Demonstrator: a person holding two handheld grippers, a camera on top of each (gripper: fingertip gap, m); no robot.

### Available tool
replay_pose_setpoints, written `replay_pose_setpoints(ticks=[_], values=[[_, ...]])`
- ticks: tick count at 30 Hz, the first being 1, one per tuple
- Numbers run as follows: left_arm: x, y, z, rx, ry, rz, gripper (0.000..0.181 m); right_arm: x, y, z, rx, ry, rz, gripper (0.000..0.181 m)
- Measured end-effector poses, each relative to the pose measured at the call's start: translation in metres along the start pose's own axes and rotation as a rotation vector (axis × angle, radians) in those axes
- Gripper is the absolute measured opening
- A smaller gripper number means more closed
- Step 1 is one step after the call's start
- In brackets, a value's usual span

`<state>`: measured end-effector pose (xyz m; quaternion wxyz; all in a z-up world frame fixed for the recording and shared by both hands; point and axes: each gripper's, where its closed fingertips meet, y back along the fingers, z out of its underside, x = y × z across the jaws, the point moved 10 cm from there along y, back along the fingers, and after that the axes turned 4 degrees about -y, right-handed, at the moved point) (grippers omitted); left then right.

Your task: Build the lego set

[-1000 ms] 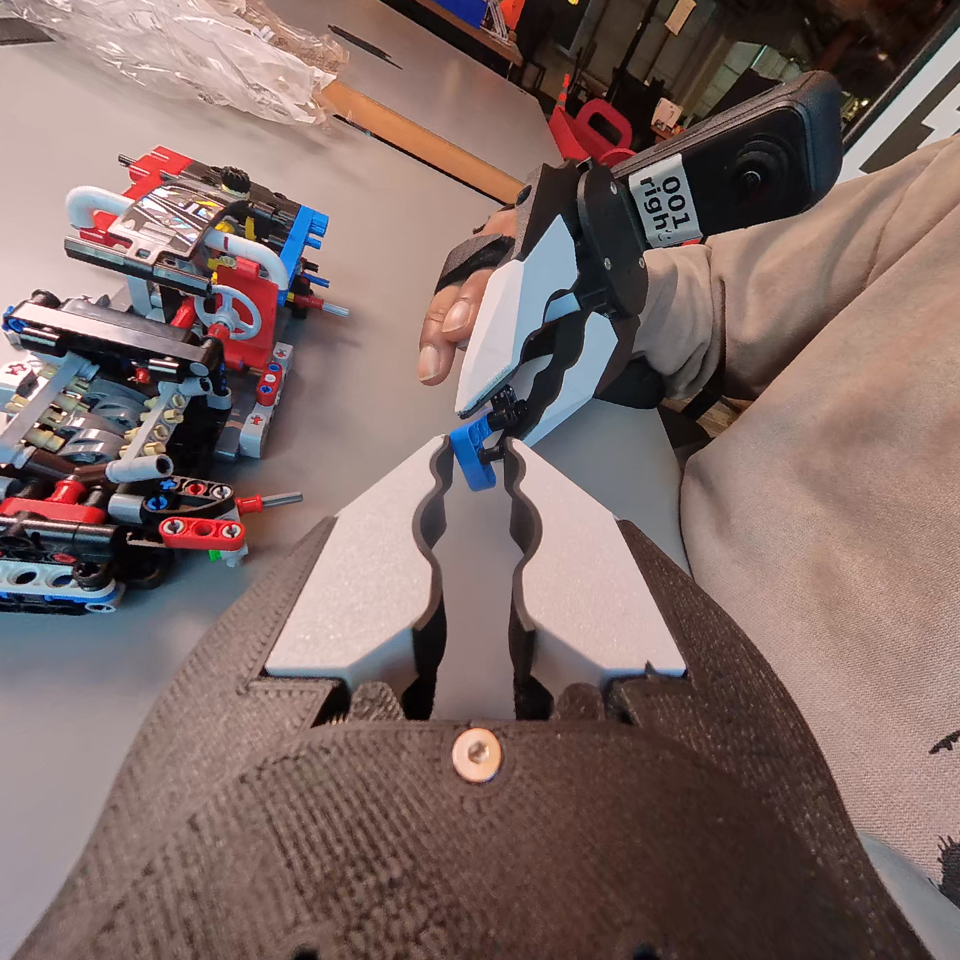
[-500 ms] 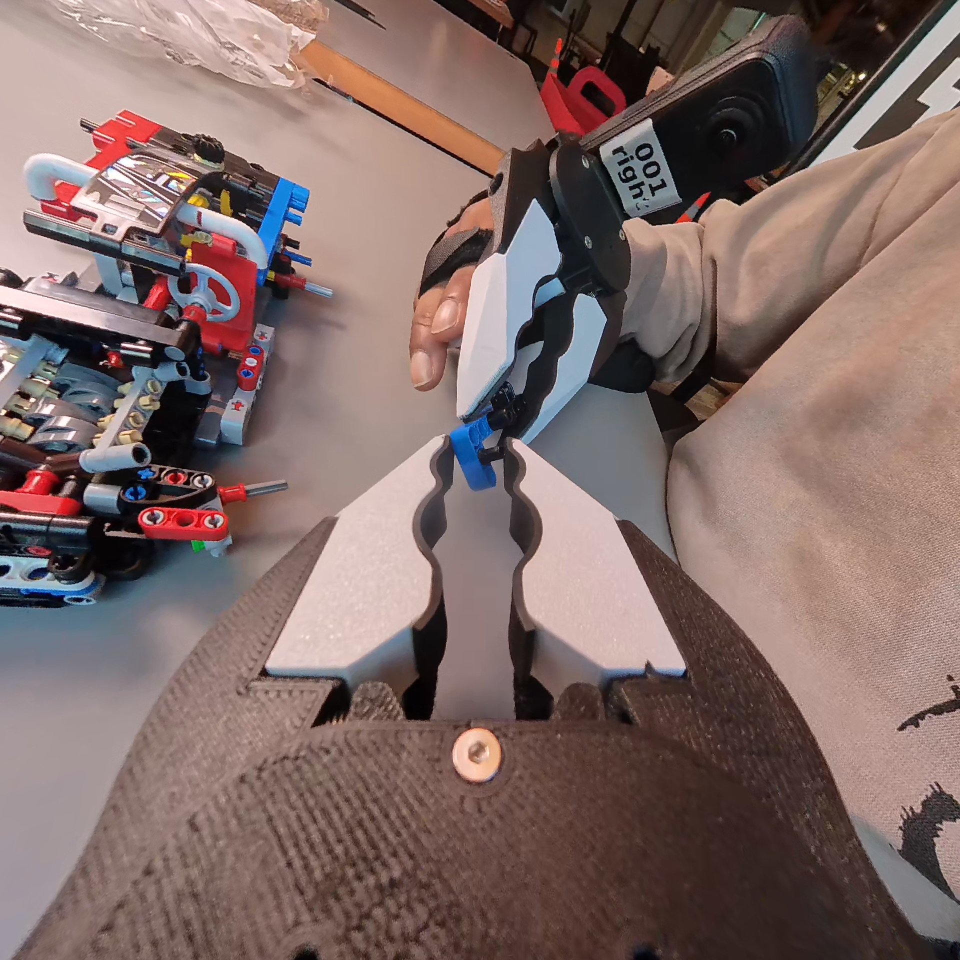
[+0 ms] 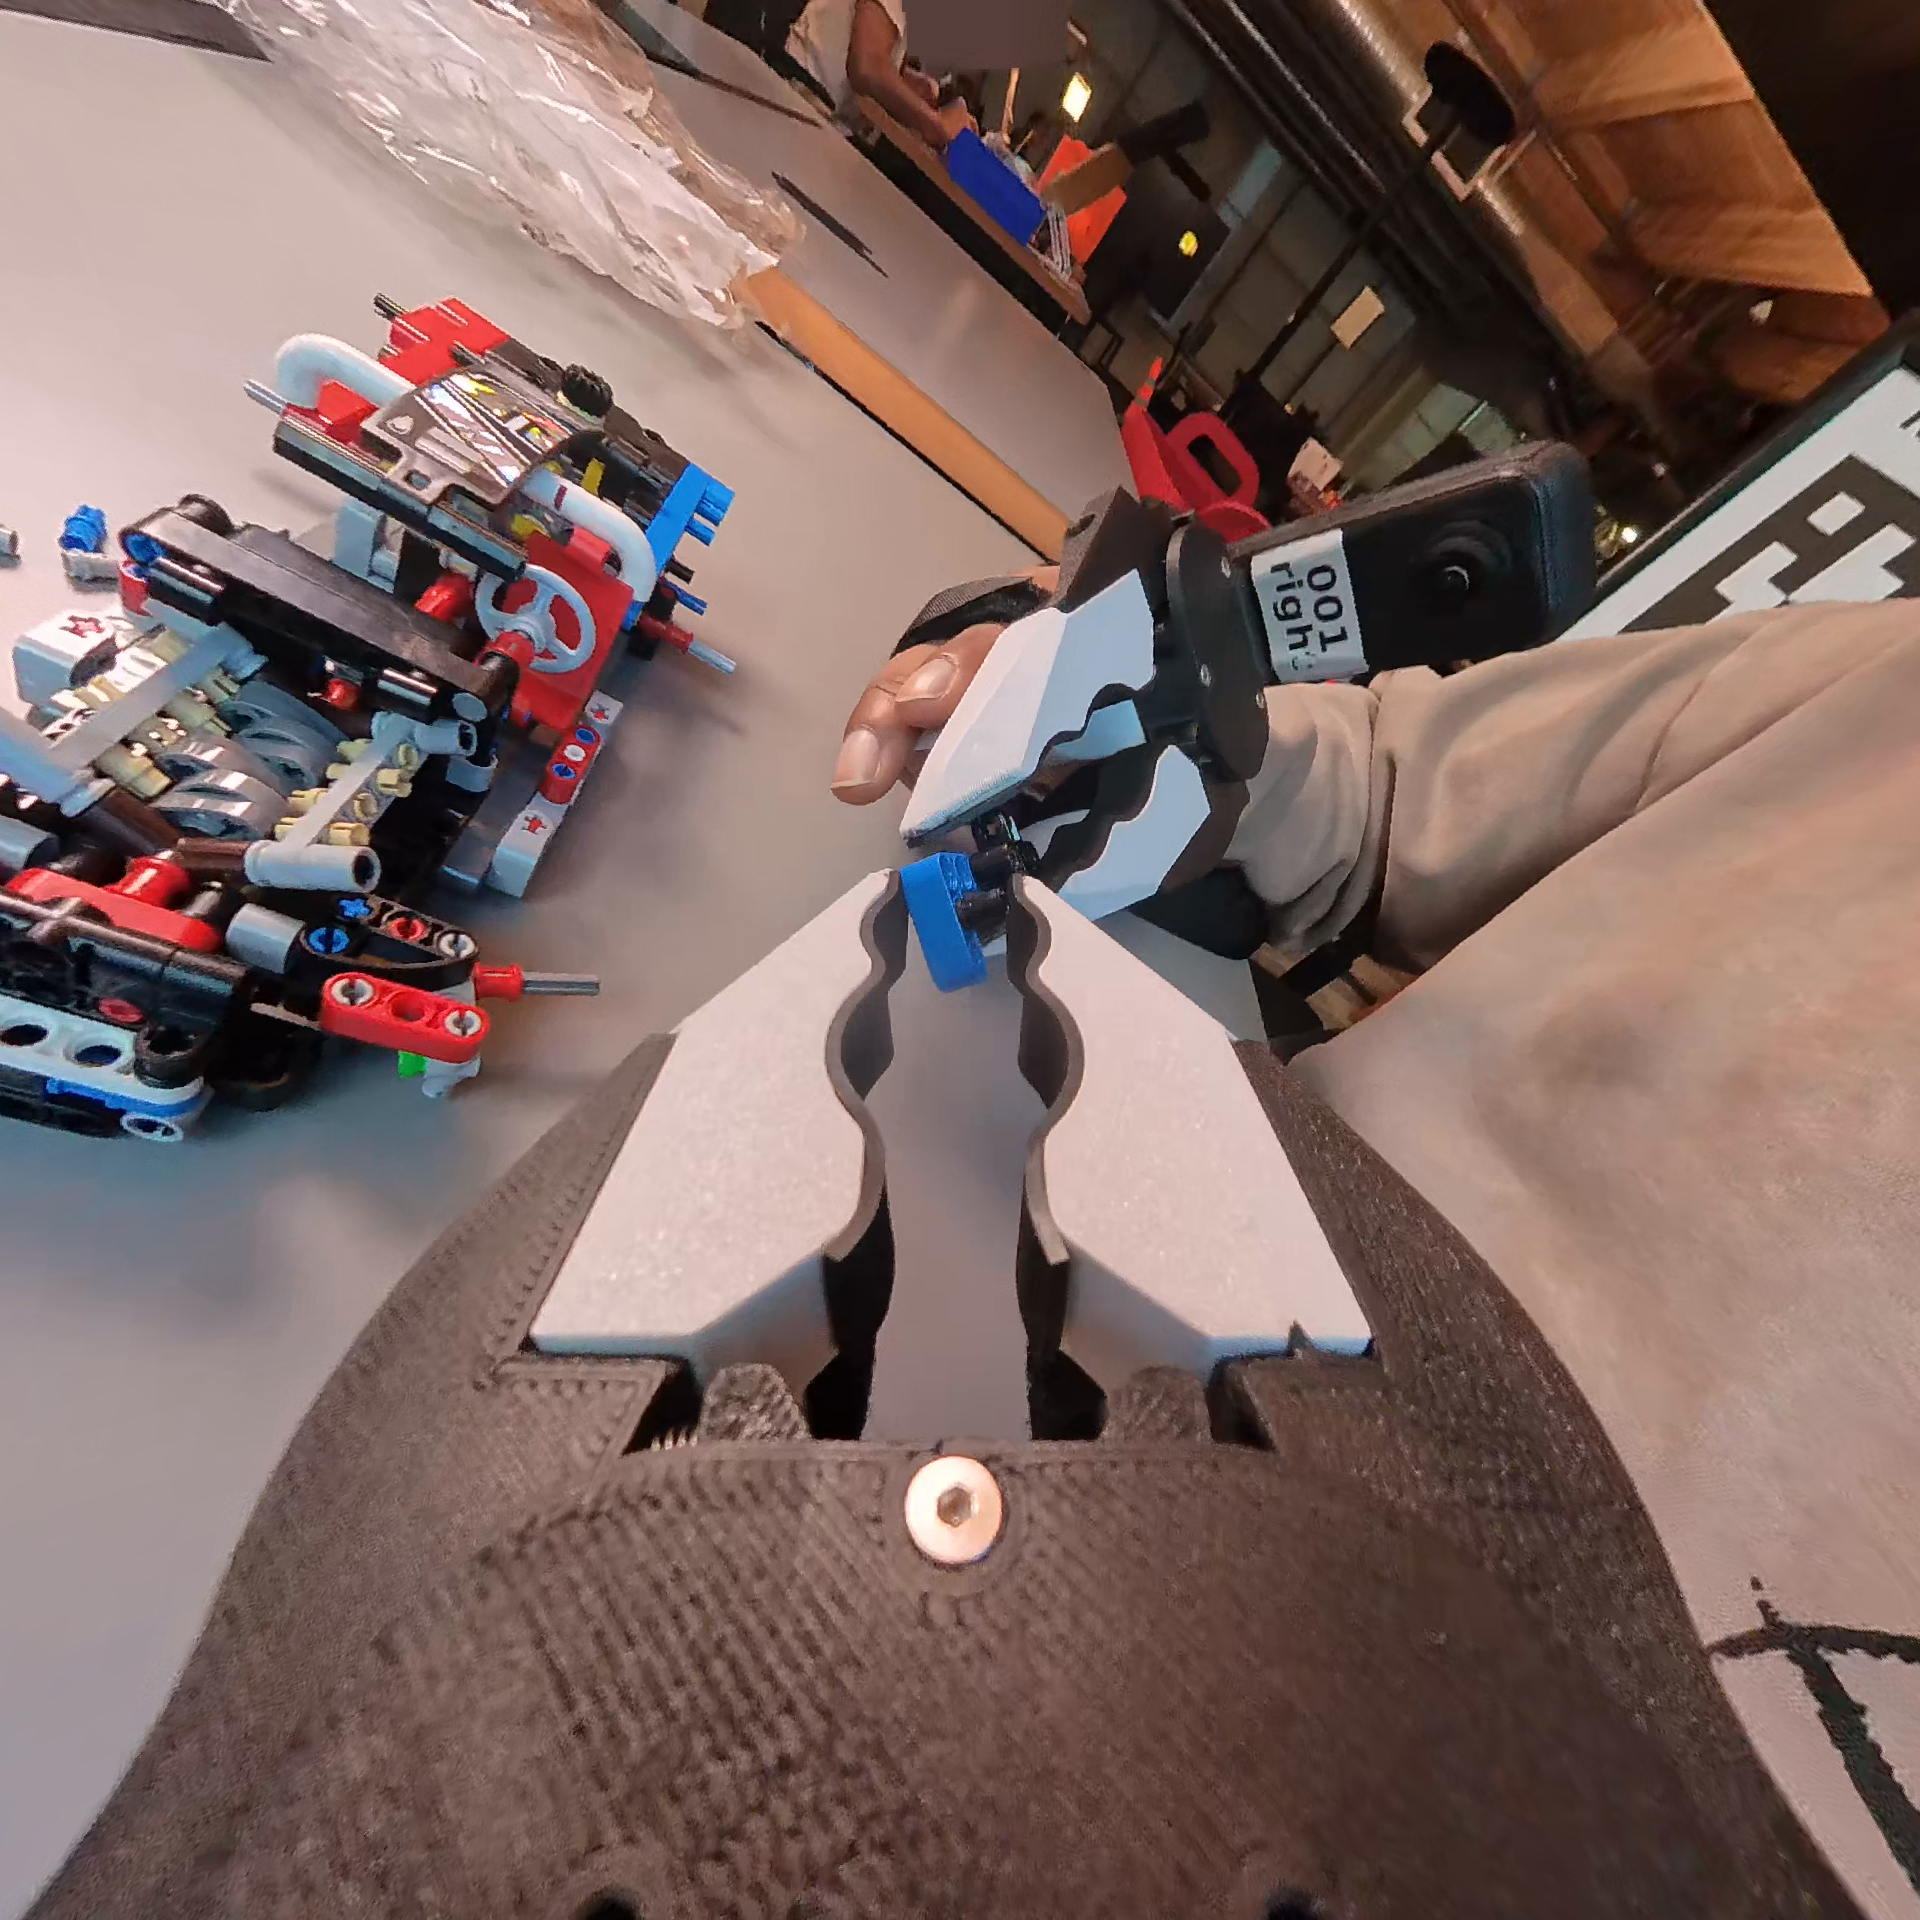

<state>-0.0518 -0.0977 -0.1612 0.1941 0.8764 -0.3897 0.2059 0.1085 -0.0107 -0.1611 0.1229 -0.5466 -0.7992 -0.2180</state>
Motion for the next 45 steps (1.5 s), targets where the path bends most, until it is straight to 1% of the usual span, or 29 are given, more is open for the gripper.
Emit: replay_pose_setpoints(ticks=[5,8,13,15,16,17,18,22,29,34,39,40,45], values=[[0.001,-0.001,-0.002,0.086,0.06,0.034,0.017,0.003,0.0,-0.004,-0.004,0.038,0.097,0.019],[0.004,-0.003,-0.003,0.105,0.039,0.023,0.017,0.004,0.003,-0.007,0.002,0.052,0.134,0.016],[0.003,-0.004,-0.004,0.144,0.043,-0.005,0.017,0.006,0.003,-0.008,-0.011,0.082,0.186,0.018],[0.002,-0.003,-0.003,0.152,0.047,-0.016,0.017,0.006,0.002,-0.008,-0.009,0.08,0.179,0.027],[0.002,-0.003,-0.003,0.158,0.051,-0.017,0.017,0.006,0.001,-0.008,-0.013,0.078,0.176,0.027],[0.002,-0.002,-0.004,0.164,0.048,-0.021,0.017,0.006,0.001,-0.007,-0.015,0.077,0.184,0.019],[0.002,-0.002,-0.004,0.163,0.04,-0.027,0.017,0.006,0.001,-0.007,-0.009,0.082,0.193,0.017],[0.003,-0.003,-0.004,0.16,0.016,-0.061,0.016,0.007,0.001,-0.006,-0.021,0.083,0.212,0.014],[0.002,-0.004,-0.002,0.163,0.014,-0.074,0.016,0.008,0.001,-0.004,-0.023,0.064,0.207,0.014],[0.003,-0.006,-0.003,0.185,0.003,-0.093,0.016,0.009,0.002,-0.005,-0.028,0.078,0.233,0.015],[0.004,-0.007,-0.002,0.144,-0.061,-0.147,0.017,0.01,0.003,-0.004,-0.031,0.067,0.211,0.017],[0.004,-0.008,-0.002,0.142,-0.063,-0.147,0.017,0.01,0.003,-0.003,-0.032,0.062,0.199,0.014],[0.003,-0.01,-0.001,0.132,-0.056,-0.136,0.017,0.012,0.005,-0.002,-0.025,0.004,0.165,0.014]])
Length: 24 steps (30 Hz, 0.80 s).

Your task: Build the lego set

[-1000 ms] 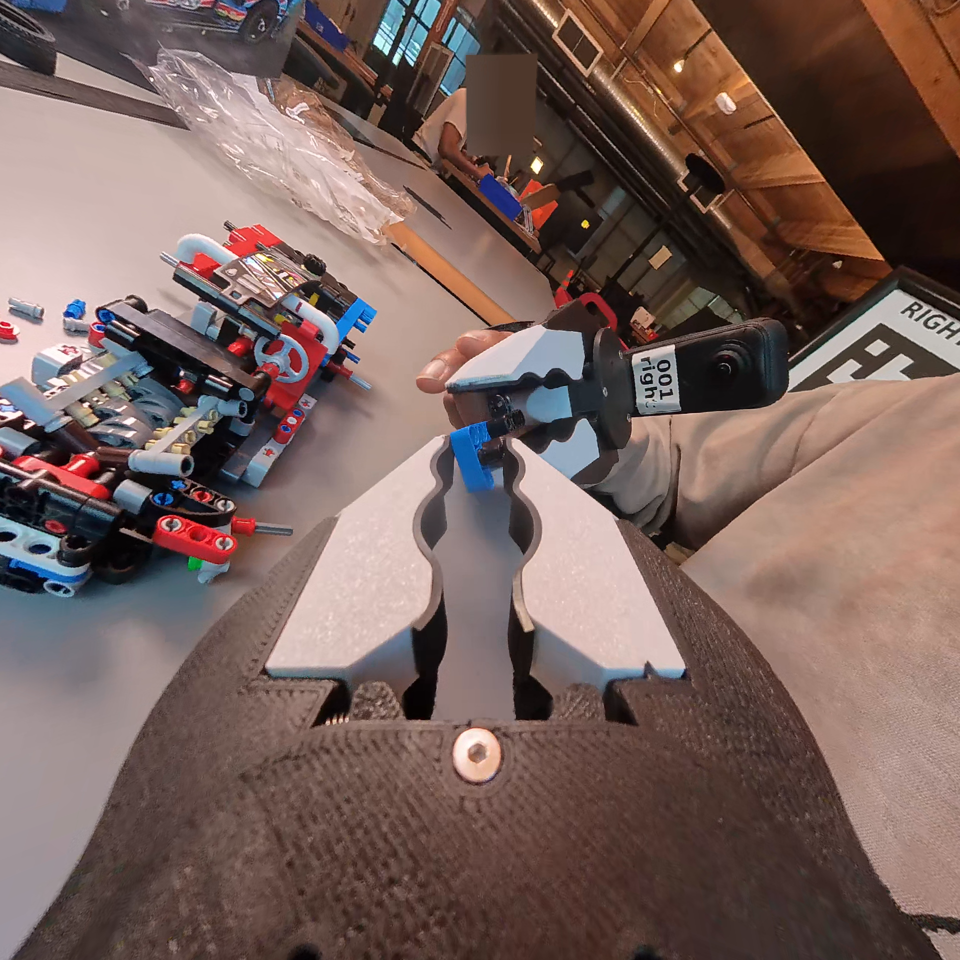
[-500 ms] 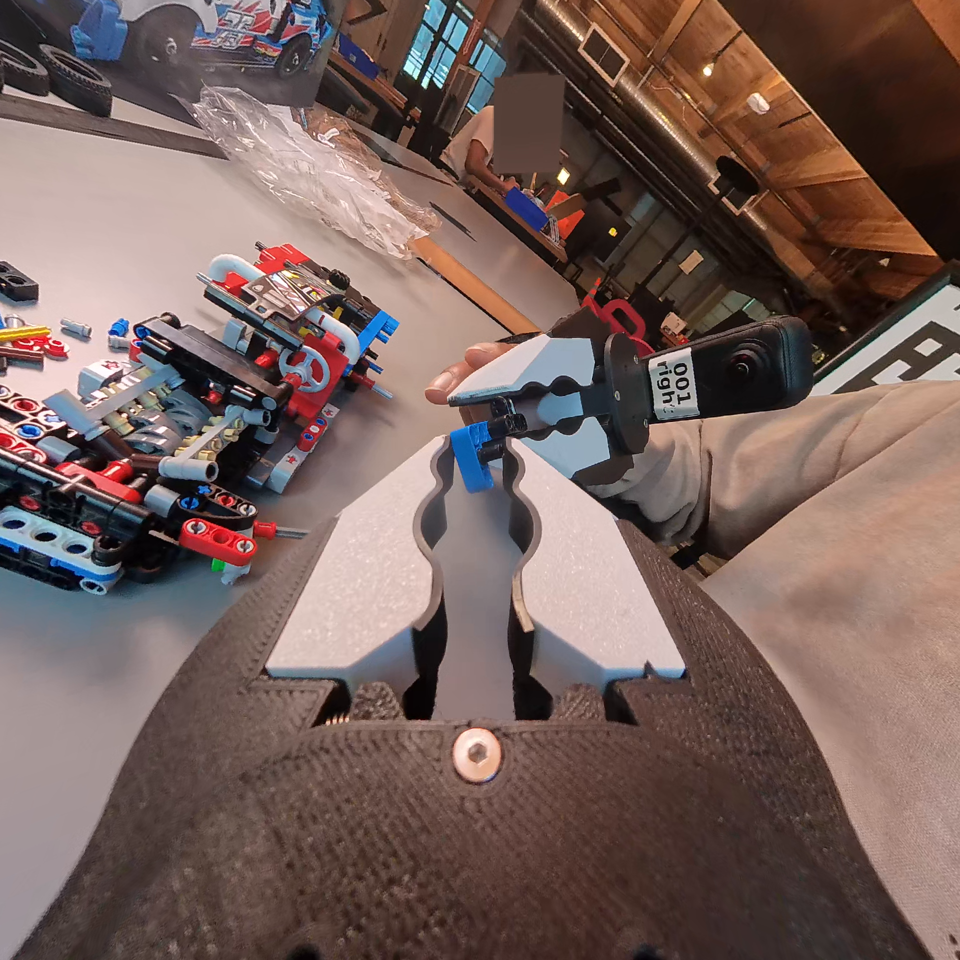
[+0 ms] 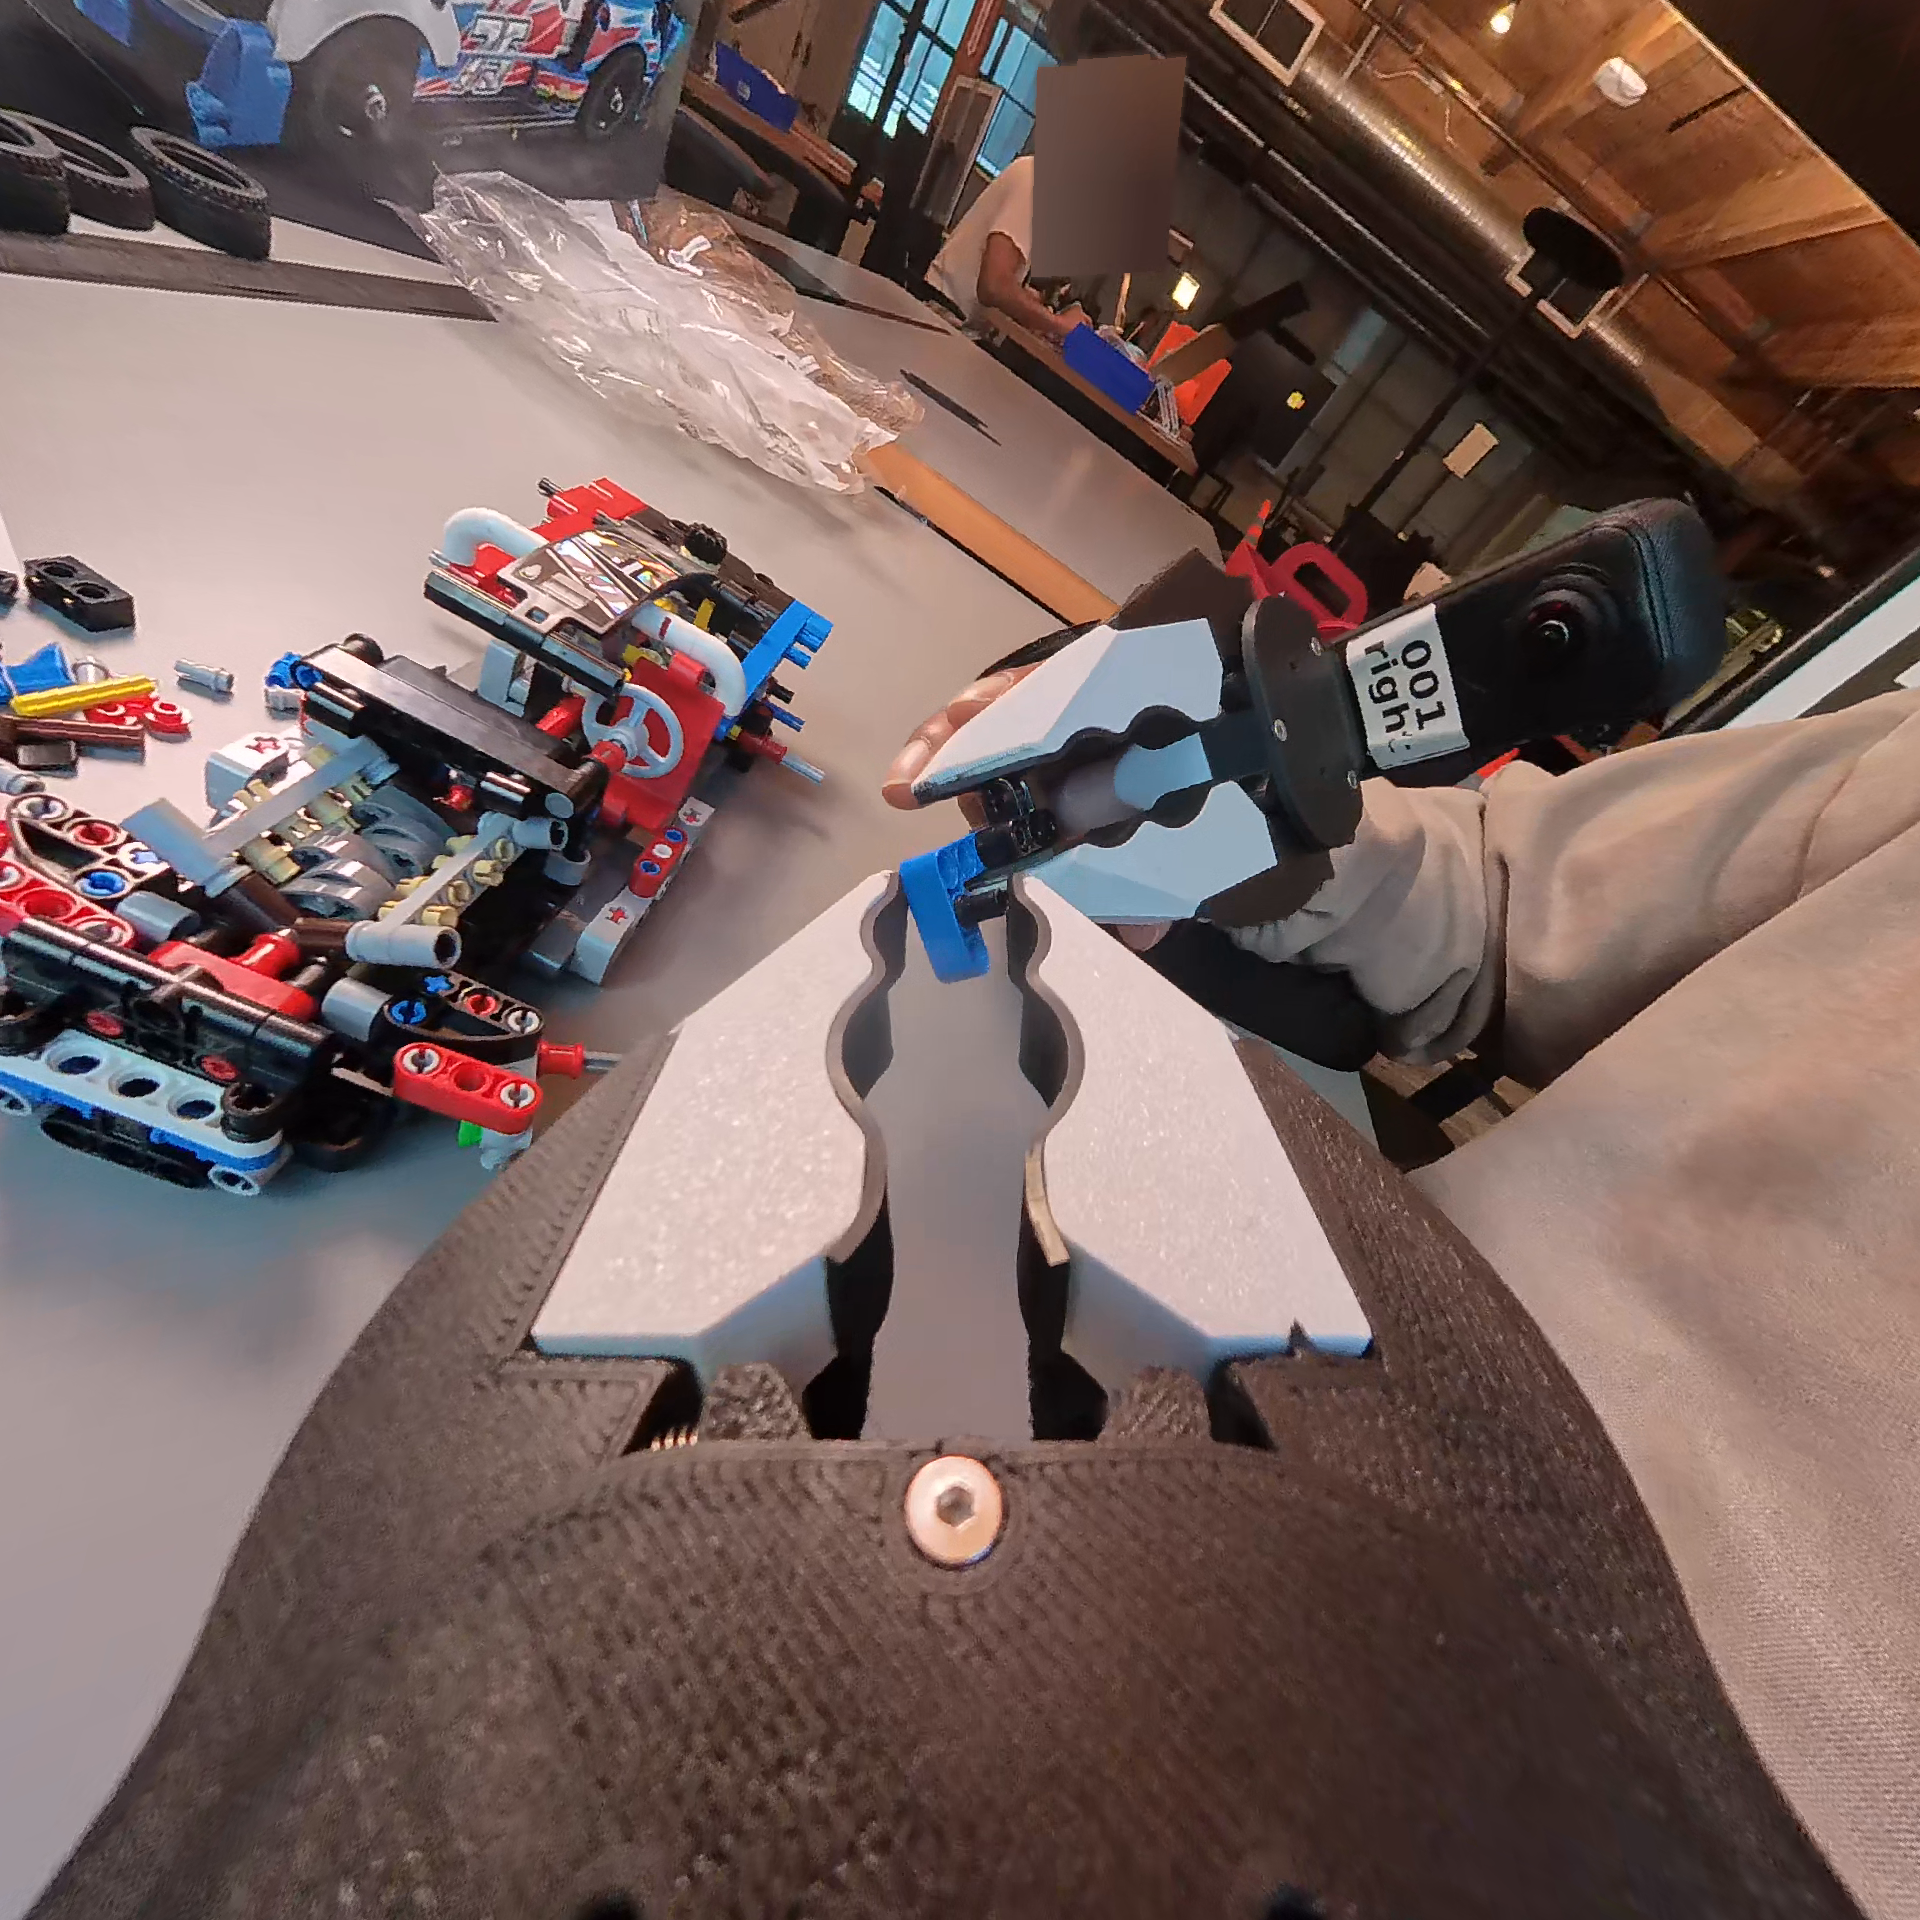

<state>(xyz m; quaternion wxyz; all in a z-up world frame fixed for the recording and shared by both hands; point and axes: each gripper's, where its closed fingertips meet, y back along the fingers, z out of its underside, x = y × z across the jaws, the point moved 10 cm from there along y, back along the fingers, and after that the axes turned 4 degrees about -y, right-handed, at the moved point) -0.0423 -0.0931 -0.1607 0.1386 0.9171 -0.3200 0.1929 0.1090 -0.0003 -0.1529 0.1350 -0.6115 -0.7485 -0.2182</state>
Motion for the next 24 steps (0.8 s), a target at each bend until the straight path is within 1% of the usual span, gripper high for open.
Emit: replay_pose_setpoints(ticks=[4,7,9,11,13,14,16,19,24], values=[[0.002,0.0,0.0,-0.032,-0.07,0.006,0.019,0.003,0.002,0.003,-0.001,-0.1,-0.073,0.014],[0.007,0.002,-0.001,-0.094,-0.262,-0.013,0.035,0.01,0.005,0.006,0.001,-0.256,-0.176,0.014],[0.013,0.003,0.0,-0.135,-0.416,-0.028,0.039,0.011,0.007,0.009,-0.012,-0.339,-0.264,0.014],[0.019,0.002,0.005,-0.184,-0.539,-0.029,0.033,0.008,0.007,0.009,-0.012,-0.379,-0.322,0.014],[0.024,-0.001,0.01,-0.235,-0.623,-0.017,0.022,0.005,0.007,0.009,-0.019,-0.383,-0.342,0.014],[0.025,-0.003,0.012,-0.251,-0.657,-0.028,0.022,0.005,0.006,0.008,-0.025,-0.382,-0.347,0.014],[0.026,-0.004,0.014,-0.26,-0.673,-0.031,0.022,0.004,0.007,0.009,-0.037,-0.364,-0.351,0.014],[0.026,-0.004,0.013,-0.251,-0.638,-0.007,0.022,0.004,0.009,0.009,-0.039,-0.37,-0.352,0.014],[0.024,-0.003,0.013,-0.24,-0.623,-0.016,0.022,0.005,0.007,0.01,-0.032,-0.376,-0.337,0.015]])
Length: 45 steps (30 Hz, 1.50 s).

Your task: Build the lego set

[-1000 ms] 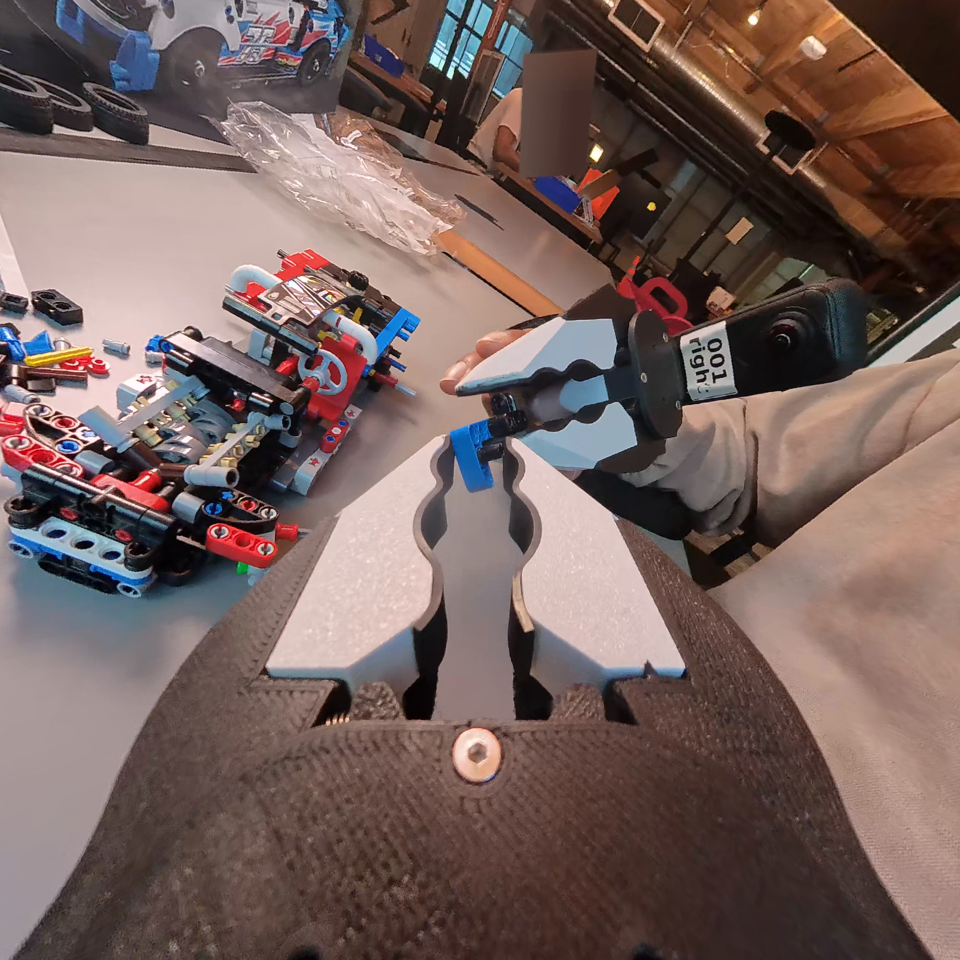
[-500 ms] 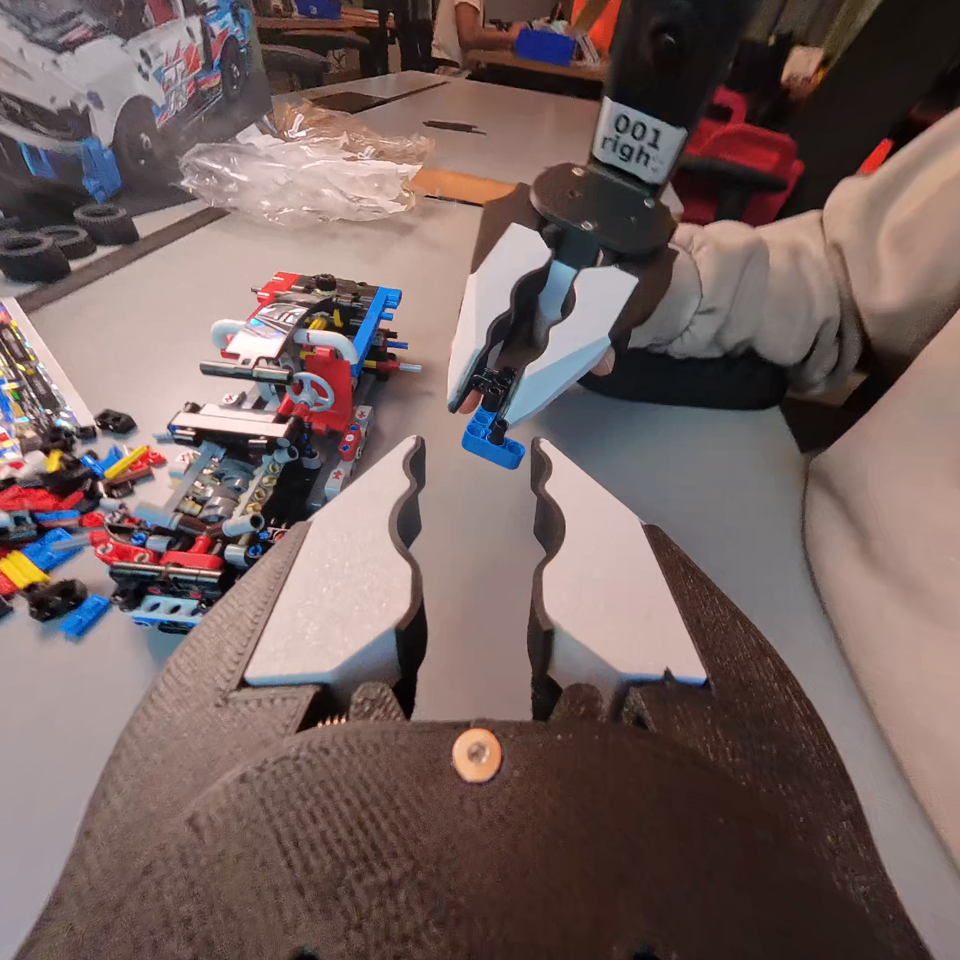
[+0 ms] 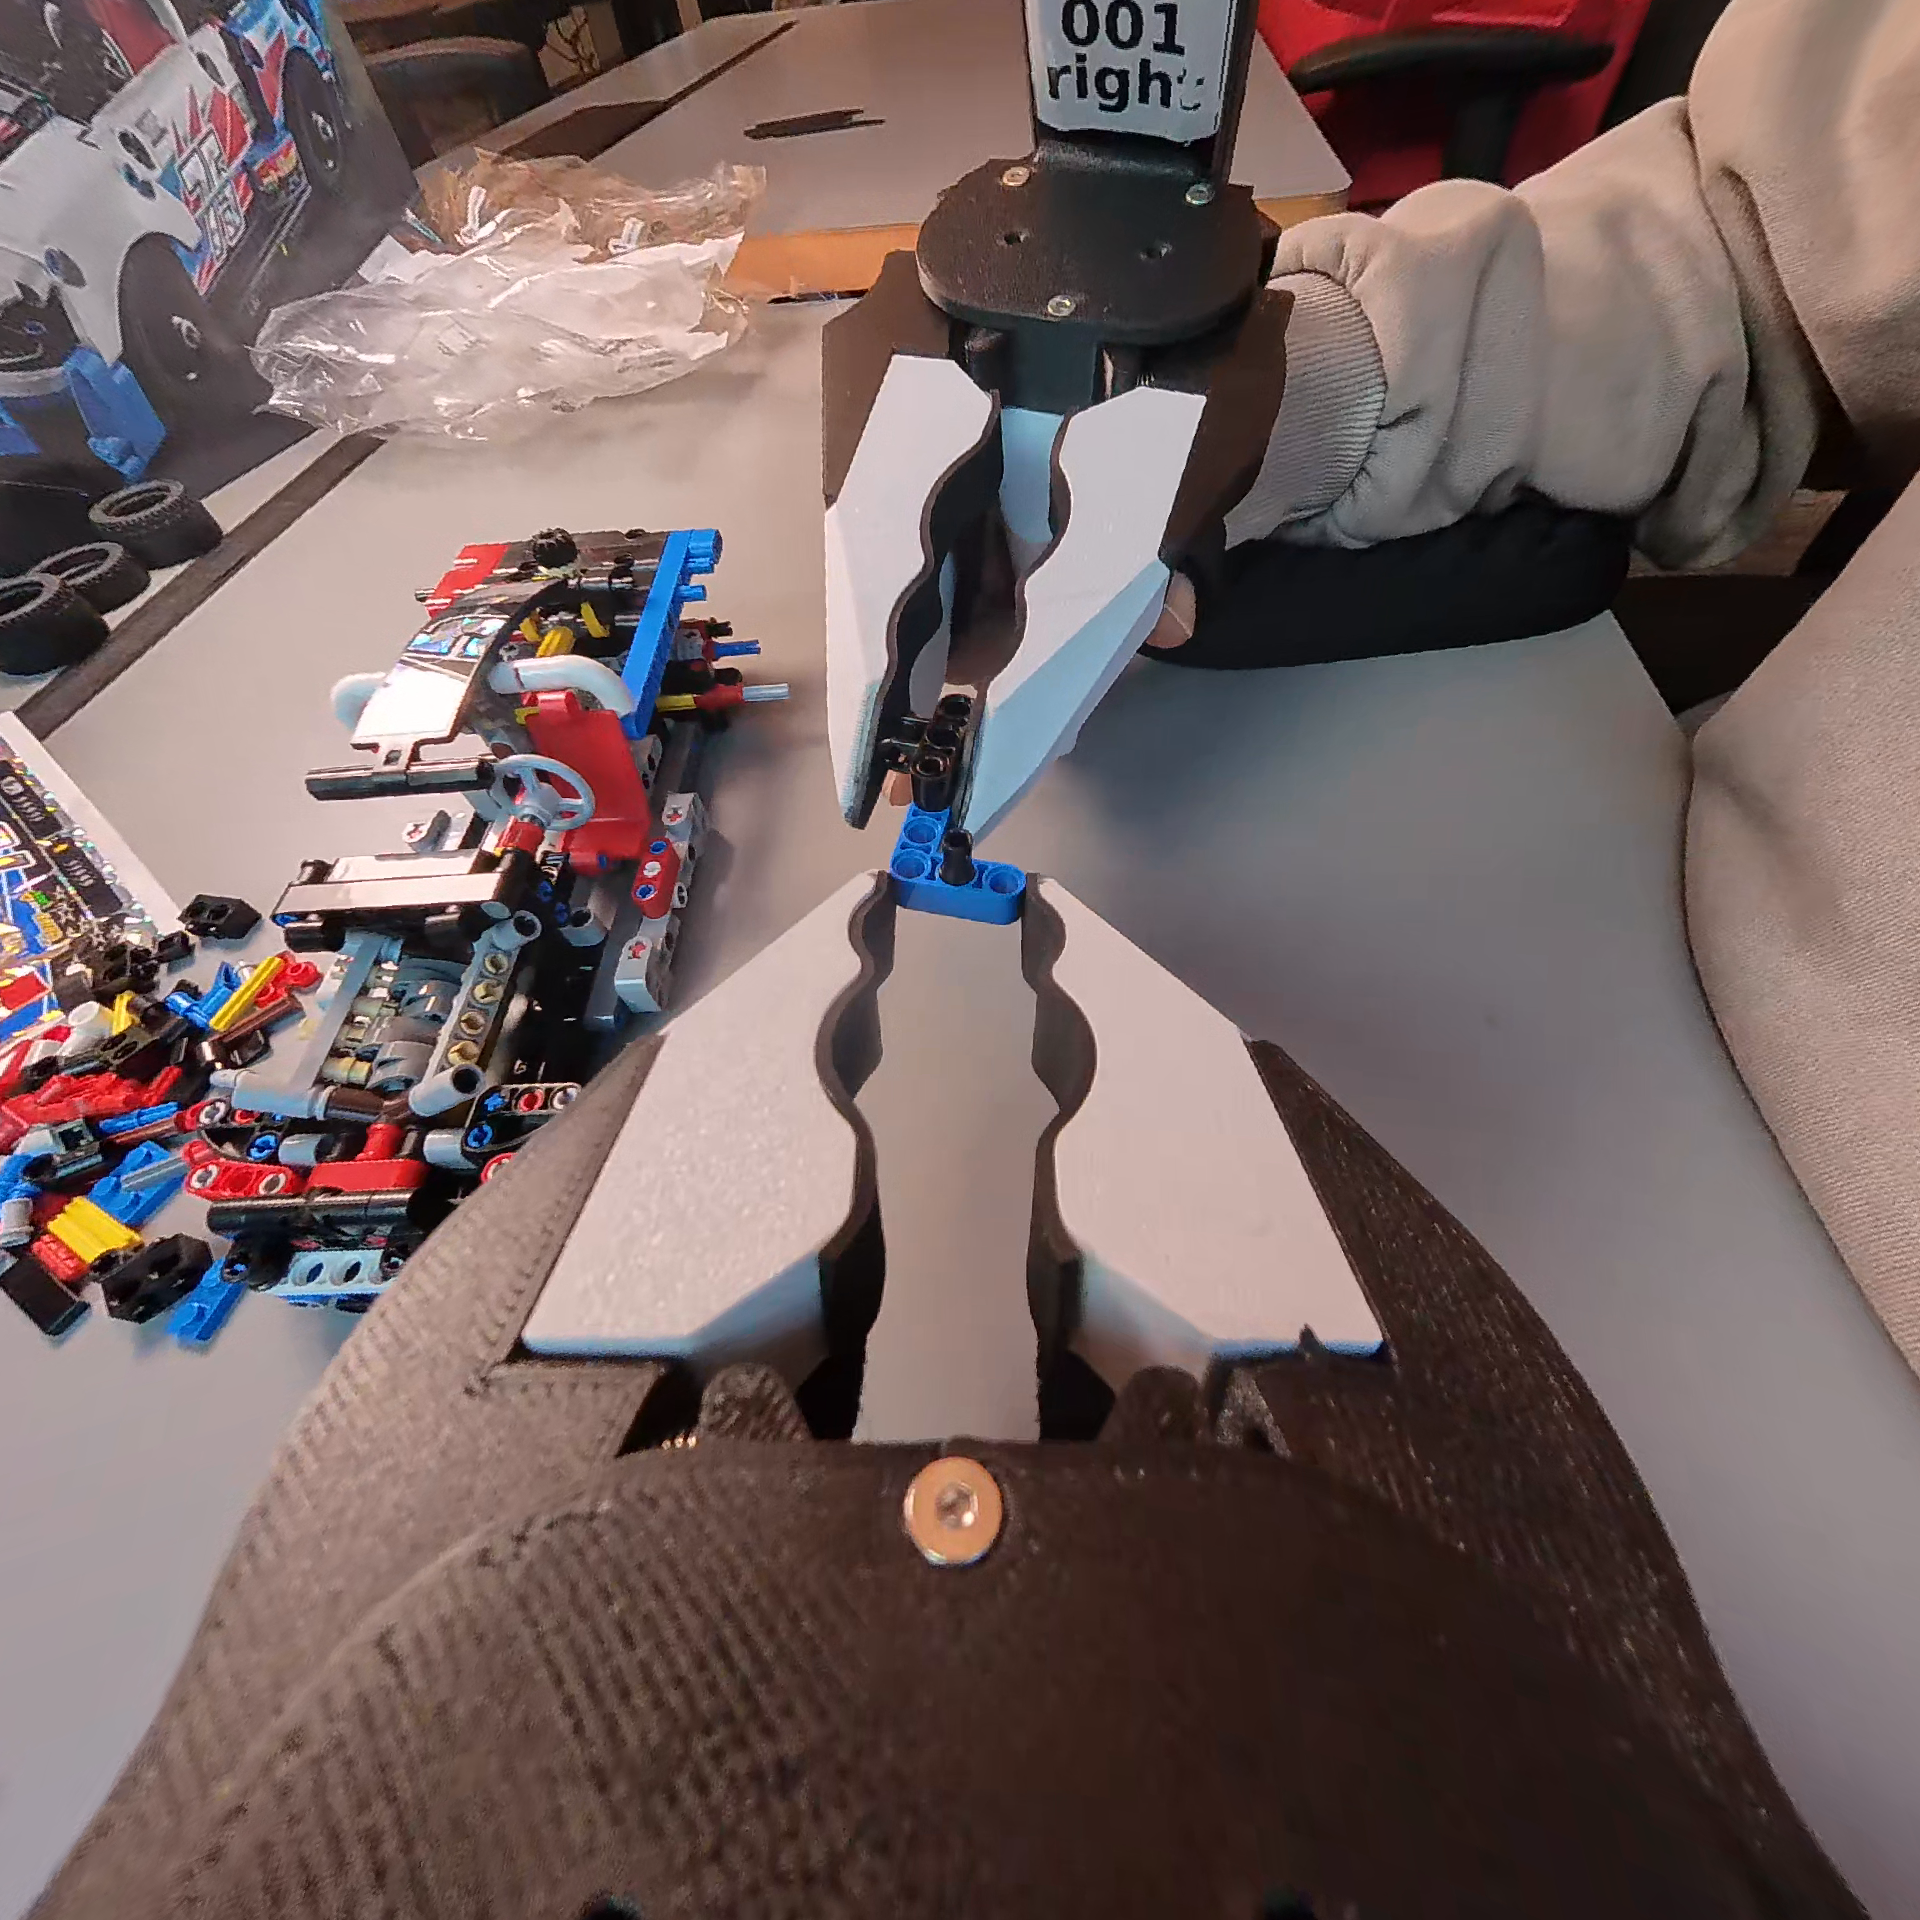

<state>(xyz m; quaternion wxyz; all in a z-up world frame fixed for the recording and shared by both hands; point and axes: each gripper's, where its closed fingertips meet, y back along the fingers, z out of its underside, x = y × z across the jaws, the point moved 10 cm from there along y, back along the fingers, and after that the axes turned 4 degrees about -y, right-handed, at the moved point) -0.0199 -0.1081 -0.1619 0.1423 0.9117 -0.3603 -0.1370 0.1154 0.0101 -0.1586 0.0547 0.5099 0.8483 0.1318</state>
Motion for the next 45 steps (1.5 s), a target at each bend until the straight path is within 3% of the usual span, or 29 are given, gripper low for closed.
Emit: replay_pose_setpoints(ticks=[15,26,45], values=[[0.0,0.004,-0.006,0.087,-0.058,-0.082,0.022,-0.002,0.016,-0.009,0.088,0.174,0.087,0.014],[0.008,0.011,-0.014,0.123,-0.24,-0.167,0.022,-0.014,0.025,-0.017,0.135,0.32,0.108,0.009],[0.015,0.016,-0.017,0.187,-0.316,-0.116,0.022,-0.019,0.028,-0.02,0.172,0.305,0.021,0.005]])
